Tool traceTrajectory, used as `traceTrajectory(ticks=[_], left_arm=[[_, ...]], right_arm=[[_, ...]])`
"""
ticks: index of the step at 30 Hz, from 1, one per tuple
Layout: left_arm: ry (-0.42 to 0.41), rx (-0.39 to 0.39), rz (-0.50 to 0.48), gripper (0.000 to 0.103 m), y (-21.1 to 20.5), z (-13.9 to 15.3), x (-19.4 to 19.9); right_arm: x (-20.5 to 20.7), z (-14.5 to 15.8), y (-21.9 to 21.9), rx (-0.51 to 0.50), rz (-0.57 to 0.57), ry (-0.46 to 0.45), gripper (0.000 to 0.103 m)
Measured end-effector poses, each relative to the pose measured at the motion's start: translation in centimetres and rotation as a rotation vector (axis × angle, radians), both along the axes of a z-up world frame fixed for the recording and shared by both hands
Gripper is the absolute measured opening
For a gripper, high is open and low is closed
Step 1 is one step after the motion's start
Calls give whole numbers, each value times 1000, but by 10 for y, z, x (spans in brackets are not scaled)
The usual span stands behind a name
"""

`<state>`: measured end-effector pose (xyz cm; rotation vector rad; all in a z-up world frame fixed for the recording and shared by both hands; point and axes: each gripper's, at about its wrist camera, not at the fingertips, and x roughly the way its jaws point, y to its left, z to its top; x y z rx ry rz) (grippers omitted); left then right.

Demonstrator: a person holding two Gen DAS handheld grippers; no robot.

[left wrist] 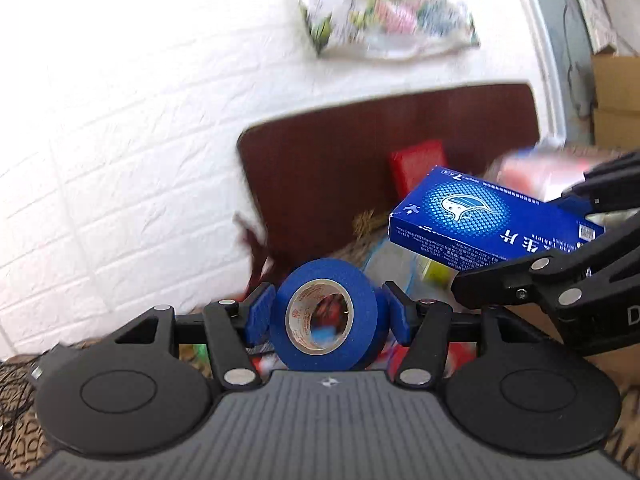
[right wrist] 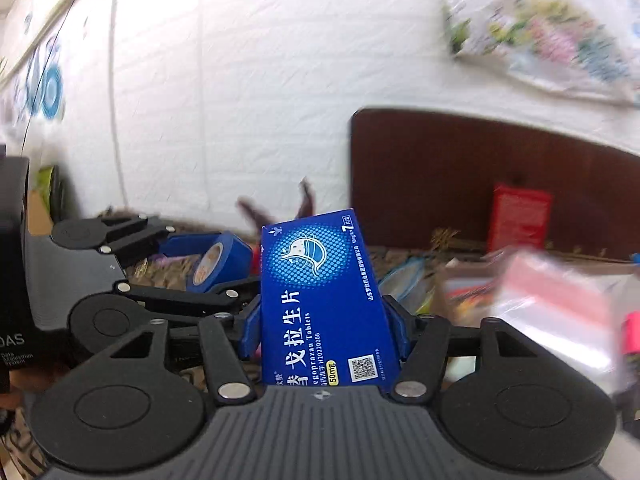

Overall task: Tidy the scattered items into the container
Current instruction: 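Carry the tape roll and medicine box into the container and release them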

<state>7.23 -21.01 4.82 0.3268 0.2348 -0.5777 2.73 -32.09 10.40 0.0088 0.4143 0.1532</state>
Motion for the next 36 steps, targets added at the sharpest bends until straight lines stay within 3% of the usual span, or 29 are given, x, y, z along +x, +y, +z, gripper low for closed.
traceTrajectory(ticks=[7, 13, 16, 21, 28, 31, 32, 34, 35, 36], left_arm=[[-20, -28, -64, 59, -74, 28, -1], [7, -27, -102, 59, -145, 39, 1], [2, -9, -87, 59, -173, 39, 1], [71, -11, -24, 59, -203, 28, 13], [59, 30, 59, 58, -212, 21, 6], [71, 34, 84, 59, -208, 20, 6], [75, 29, 90, 60, -207, 21, 6], [99, 18, 94, 65, -203, 21, 6], [110, 12, 99, 67, -201, 22, 6], [116, 8, 107, 71, -199, 22, 5]], right_arm=[[-20, 28, -61, -26, -136, -48, 60], [-36, 32, -129, -17, -277, -50, 60], [-35, 25, -158, 8, -333, -31, 60], [-31, -1, -189, 38, -386, 32, 60], [-17, -34, -203, 83, -403, 110, 61], [-16, -40, -201, 102, -394, 123, 67], [-15, -41, -199, 101, -395, 125, 75], [-16, -42, -194, 100, -386, 140, 82], [-16, -43, -191, 88, -397, 145, 92], [-17, -43, -188, 65, -413, 138, 94]])
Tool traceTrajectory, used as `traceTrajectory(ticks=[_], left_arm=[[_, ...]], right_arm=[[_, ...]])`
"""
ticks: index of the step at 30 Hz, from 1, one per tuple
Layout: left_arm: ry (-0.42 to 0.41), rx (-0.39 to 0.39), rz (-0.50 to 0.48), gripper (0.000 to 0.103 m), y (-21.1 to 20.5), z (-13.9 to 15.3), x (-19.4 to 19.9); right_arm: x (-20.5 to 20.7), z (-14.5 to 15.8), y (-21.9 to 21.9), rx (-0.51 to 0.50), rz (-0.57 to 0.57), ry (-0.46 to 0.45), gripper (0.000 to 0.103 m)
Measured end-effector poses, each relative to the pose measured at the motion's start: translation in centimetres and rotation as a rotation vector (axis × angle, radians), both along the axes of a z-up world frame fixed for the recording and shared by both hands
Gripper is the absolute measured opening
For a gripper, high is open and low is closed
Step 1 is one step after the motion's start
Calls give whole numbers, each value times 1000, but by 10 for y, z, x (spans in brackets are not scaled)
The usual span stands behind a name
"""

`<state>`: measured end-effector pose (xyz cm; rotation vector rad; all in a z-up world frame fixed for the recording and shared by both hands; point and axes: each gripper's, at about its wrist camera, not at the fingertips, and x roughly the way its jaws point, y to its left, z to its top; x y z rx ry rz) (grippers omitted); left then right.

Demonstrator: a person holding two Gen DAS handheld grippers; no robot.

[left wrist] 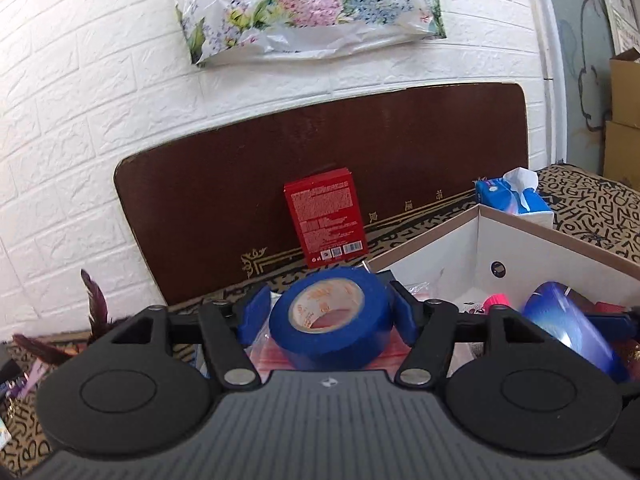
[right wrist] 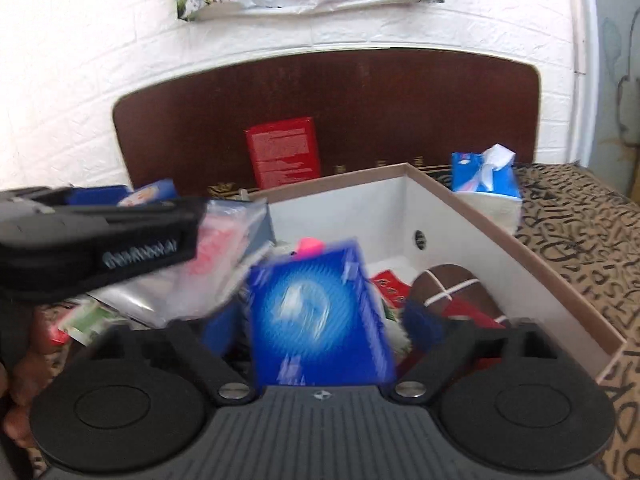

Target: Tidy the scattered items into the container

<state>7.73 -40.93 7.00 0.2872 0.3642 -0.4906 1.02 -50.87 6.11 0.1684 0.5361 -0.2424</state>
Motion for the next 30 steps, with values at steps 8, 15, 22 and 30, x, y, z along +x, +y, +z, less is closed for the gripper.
traceTrajectory(ticks=[8, 15, 22, 30], left_arm=[[4, -3, 73, 86, 9, 2, -15], [25, -11, 175, 102, 15, 2, -30], [77, -34, 194, 103, 31, -3, -36], [41, -1, 206, 103, 43, -7, -45]], right_arm=[[-14, 2, 4, -60, -2, -23, 103], [-32, 1, 15, -102, 2, -28, 103], [-52, -4, 23, -64, -72, -73, 103], [-60, -5, 27, -76, -80, -80, 103]])
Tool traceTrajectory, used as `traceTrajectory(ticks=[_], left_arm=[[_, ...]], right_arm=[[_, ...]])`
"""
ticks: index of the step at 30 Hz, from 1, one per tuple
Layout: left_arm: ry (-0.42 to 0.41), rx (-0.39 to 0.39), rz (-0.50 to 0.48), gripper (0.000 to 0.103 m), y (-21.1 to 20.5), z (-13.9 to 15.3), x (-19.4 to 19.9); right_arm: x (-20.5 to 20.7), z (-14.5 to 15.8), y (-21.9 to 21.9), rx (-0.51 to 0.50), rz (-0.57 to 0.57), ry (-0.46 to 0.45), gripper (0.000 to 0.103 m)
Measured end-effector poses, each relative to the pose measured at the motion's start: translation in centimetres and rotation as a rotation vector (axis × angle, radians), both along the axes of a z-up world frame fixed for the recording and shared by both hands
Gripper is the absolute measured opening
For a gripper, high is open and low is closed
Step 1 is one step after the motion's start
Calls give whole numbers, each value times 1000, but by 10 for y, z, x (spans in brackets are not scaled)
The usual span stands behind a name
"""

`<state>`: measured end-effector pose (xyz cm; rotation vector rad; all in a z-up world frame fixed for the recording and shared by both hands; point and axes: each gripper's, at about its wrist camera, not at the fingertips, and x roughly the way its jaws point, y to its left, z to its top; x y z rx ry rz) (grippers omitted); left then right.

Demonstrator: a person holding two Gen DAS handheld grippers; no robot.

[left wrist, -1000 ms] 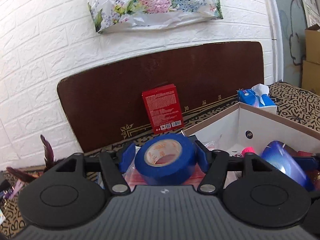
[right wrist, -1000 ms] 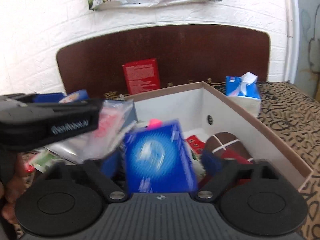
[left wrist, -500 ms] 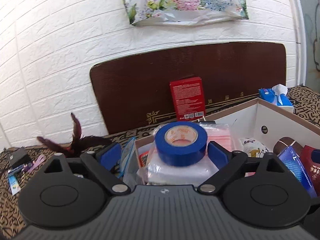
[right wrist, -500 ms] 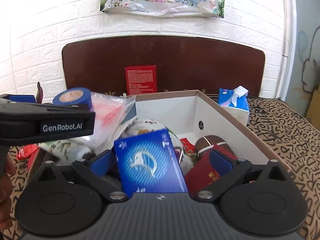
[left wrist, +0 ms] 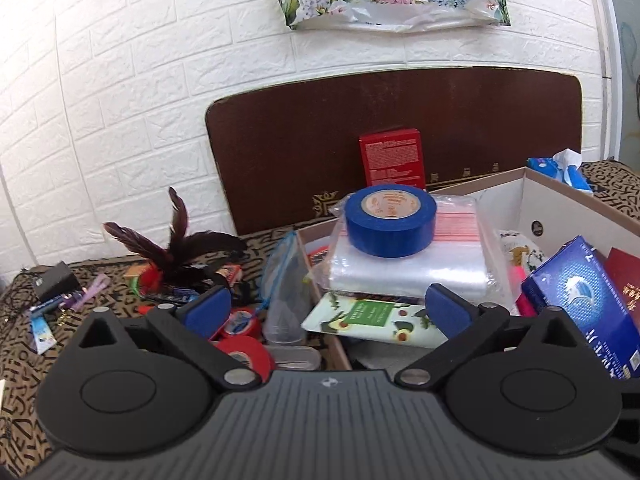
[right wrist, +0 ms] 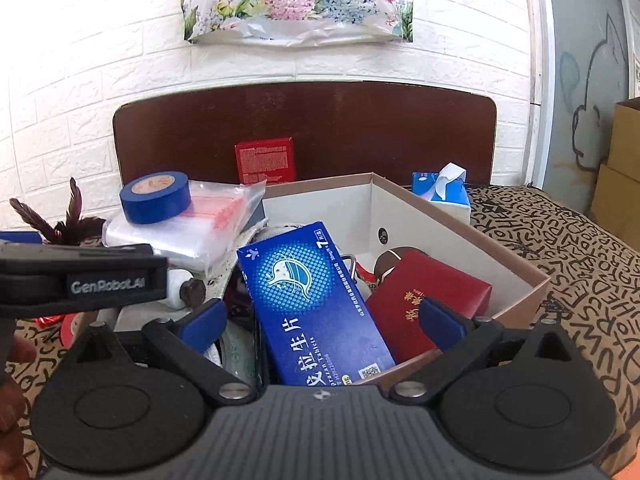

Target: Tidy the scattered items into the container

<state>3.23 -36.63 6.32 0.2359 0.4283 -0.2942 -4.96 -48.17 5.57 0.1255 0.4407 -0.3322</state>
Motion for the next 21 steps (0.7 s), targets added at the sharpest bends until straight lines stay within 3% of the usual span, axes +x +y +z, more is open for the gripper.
traceTrajectory(ticks=[14, 21], left_arm=[[60, -60, 31, 103, 10, 2, 0], [50, -66, -3, 103, 9, 1, -1]], right_arm=[[-5, 2, 3, -20, 7, 4, 103], [-7, 1, 3, -29, 7, -3, 103]])
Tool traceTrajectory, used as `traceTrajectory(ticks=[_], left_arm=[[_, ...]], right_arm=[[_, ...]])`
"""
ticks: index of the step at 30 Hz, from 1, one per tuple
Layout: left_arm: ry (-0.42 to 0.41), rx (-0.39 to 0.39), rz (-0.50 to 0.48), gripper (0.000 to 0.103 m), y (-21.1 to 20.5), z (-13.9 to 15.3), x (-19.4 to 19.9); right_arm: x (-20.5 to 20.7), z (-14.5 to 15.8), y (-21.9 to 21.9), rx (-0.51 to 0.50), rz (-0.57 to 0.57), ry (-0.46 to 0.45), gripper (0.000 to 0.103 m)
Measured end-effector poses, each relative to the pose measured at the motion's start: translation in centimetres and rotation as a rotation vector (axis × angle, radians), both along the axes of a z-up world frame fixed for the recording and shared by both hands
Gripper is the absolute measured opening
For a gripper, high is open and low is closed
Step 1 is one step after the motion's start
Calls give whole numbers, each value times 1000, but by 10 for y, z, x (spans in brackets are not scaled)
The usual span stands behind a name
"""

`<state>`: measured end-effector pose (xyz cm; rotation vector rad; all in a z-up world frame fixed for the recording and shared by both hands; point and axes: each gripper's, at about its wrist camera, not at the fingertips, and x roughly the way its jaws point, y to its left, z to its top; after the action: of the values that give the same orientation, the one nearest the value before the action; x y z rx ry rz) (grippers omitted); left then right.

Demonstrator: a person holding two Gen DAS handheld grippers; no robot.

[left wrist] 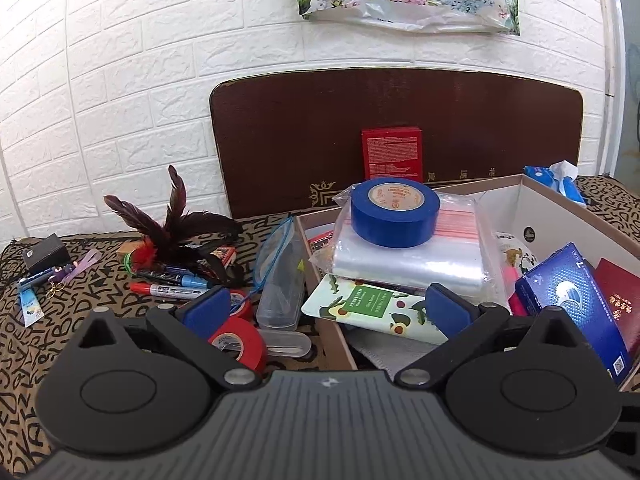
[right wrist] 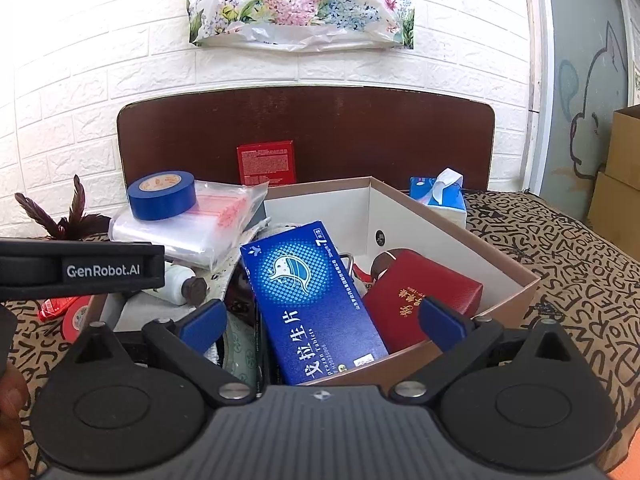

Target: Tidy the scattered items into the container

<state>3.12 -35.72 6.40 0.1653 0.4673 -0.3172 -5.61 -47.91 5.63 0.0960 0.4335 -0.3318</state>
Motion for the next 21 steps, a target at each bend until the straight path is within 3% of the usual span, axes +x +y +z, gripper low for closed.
traceTrajectory(ticks=[12, 21], left_arm=[[-21, 25, 72, 103, -7, 1, -4], [-72, 0, 31, 102, -10, 2, -14]], right_arm=[[9, -2, -6, -13, 25, 21, 103], [7, -4, -5, -30, 31, 12, 103]])
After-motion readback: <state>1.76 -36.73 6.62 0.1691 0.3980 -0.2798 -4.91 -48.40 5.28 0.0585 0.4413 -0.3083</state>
